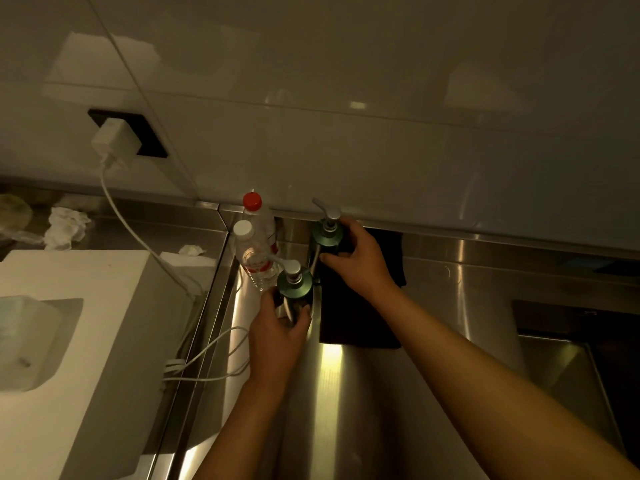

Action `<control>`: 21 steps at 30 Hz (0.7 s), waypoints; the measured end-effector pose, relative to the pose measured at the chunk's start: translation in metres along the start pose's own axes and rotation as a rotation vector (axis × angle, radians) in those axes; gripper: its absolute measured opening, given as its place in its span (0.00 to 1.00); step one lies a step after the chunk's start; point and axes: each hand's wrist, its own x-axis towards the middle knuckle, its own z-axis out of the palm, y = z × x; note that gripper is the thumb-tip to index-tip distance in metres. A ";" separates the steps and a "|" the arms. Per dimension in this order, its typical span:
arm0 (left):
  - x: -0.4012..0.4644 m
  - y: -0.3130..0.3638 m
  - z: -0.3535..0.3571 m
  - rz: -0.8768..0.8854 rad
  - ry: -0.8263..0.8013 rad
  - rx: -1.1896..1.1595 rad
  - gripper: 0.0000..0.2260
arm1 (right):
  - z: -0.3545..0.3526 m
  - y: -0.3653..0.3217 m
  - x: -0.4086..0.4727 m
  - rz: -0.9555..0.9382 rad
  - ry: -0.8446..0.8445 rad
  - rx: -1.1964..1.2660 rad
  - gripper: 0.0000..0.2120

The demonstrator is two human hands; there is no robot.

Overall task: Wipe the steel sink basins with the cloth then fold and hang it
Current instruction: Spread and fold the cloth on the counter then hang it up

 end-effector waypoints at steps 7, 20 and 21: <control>-0.009 -0.005 0.000 0.007 -0.068 -0.016 0.25 | -0.004 -0.005 -0.020 0.015 -0.031 0.026 0.31; -0.022 0.011 -0.014 0.067 -0.071 -0.023 0.26 | -0.011 -0.010 -0.040 -0.001 -0.004 0.002 0.32; -0.022 0.014 -0.013 0.072 -0.070 -0.038 0.25 | -0.015 -0.012 -0.040 -0.013 0.020 -0.001 0.32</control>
